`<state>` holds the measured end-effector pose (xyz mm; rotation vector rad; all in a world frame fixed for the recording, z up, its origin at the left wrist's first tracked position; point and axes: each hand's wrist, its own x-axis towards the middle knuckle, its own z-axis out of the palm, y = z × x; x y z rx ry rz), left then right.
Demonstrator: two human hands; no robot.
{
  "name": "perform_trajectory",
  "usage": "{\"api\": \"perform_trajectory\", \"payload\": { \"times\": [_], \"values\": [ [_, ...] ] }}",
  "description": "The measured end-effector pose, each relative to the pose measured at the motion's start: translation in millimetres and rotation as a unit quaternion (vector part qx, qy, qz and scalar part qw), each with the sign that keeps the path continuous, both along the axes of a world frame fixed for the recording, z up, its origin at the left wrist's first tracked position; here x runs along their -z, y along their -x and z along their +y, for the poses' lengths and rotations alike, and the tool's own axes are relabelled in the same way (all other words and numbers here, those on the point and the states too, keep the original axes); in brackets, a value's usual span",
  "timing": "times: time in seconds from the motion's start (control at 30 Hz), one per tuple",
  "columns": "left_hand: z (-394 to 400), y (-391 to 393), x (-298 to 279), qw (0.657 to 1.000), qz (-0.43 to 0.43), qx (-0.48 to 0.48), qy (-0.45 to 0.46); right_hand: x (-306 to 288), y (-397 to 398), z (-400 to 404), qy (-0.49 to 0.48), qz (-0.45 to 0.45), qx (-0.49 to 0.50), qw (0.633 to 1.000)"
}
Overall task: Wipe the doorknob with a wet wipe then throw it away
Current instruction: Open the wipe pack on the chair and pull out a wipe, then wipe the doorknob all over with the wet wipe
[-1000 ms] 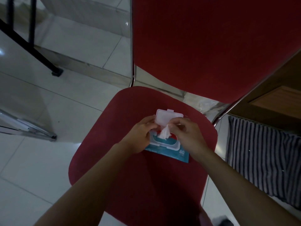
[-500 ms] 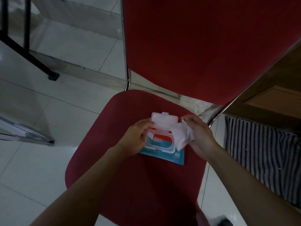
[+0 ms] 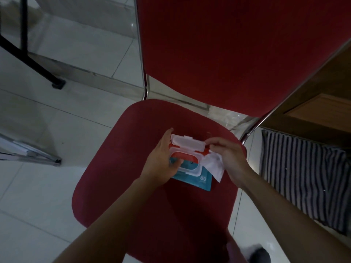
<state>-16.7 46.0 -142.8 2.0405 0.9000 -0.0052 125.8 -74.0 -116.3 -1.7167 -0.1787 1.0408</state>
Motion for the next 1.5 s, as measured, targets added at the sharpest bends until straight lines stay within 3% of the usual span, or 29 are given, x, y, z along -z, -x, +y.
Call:
{"api": "perform_trajectory", "payload": {
  "times": [0.23,0.3,0.57,0.77,0.87,1.0,1.13,1.3,1.5],
  "values": [
    [12.3,12.1,-11.6,0.99,-0.063,0.109,0.069,5.1,13.0,-15.8,0.047,-0.023,-0.107,0.993],
    [12.8,11.5,-9.2,0.99,-0.046,0.113,0.072,9.8,17.8,-19.5,0.08,-0.02,-0.134,0.988],
    [-2.3,6.4,2.2,0.989,0.011,0.134,-0.069,15.8,23.7,-26.2,0.107,-0.019,-0.168,0.98],
    [-12.7,-14.4,-11.4,0.978,0.087,0.151,-0.113,4.5,21.1,-36.1,0.07,-0.032,-0.089,0.993],
    [-27.7,-32.9,-29.7,0.988,0.063,0.122,-0.066,-12.7,7.7,-45.7,0.044,-0.022,-0.016,0.999],
    [-63.9,-70.4,-82.1,0.99,-0.034,0.061,0.119,-58.3,-23.4,-69.1,0.009,-0.023,0.053,0.998],
    [-98.5,-118.7,-152.8,0.968,-0.124,0.074,0.204,-123.2,-61.0,-101.1,-0.036,-0.039,0.093,0.994],
    [-138.5,-181.8,-251.2,0.956,-0.191,0.178,0.131,-228.9,-110.9,-163.5,-0.118,-0.064,0.135,0.982],
    [-203.1,-249.9,-368.3,0.939,-0.264,0.21,0.071,-338.3,-163.3,-246.9,-0.135,-0.164,0.169,0.963]
  ]
}}
